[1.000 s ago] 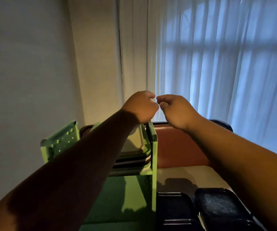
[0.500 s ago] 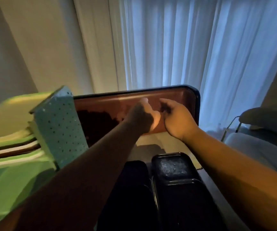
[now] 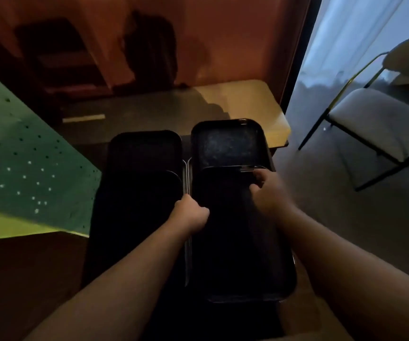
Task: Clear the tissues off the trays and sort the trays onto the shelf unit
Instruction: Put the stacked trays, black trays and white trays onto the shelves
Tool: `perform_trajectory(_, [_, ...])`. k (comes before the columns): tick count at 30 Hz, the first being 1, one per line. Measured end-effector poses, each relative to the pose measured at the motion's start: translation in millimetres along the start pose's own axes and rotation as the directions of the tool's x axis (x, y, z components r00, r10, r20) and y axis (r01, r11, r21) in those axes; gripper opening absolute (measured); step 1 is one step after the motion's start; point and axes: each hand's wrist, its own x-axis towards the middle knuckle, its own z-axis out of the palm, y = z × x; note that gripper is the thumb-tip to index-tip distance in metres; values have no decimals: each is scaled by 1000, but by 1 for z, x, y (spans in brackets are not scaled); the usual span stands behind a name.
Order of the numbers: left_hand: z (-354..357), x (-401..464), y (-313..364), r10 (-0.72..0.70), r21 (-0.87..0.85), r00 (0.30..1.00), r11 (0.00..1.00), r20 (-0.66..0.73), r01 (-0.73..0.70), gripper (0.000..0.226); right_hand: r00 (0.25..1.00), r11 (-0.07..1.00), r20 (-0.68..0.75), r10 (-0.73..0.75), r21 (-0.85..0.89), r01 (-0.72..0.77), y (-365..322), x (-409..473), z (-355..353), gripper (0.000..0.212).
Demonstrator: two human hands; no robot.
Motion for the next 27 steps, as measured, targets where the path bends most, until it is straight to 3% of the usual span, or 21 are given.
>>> perform_trajectory(4, [16, 15, -18, -54, 81, 998, 995, 32, 51, 46, 970, 960, -41, 239, -144, -242, 50, -5, 3, 61])
perform_trajectory(7, [27, 20, -26, -56, 119, 997, 992, 59, 49, 36, 922, 920, -26, 387, -61, -388, 76, -13, 6, 55])
perform_trajectory(12, [39, 20, -31, -72, 71, 997, 995, 23, 70, 44, 900, 898, 20, 436, 47, -437, 102, -15, 10, 39])
perform_trajectory(15, [37, 24, -23, -80, 7, 997, 997, -16, 80, 65, 913, 900, -24, 407, 179, -397, 104, -2, 6, 30])
perform_trajectory(19, [24, 46, 1, -29, -113, 996, 993, -89, 19, 68, 938, 926, -144, 315, 264, -271, 81, 44, -10, 21])
perform_trajectory(23, [2, 84, 32, -56, -192, 991, 981, -121, 32, 70, 972, 919, -52, 231, 339, -201, 52, 87, -24, 28])
perform_trajectory(27, [-11, 113, 54, -50, -154, 985, 988, -164, 24, 71, 992, 954, -5, 130, 275, -124, 38, 119, -21, 35])
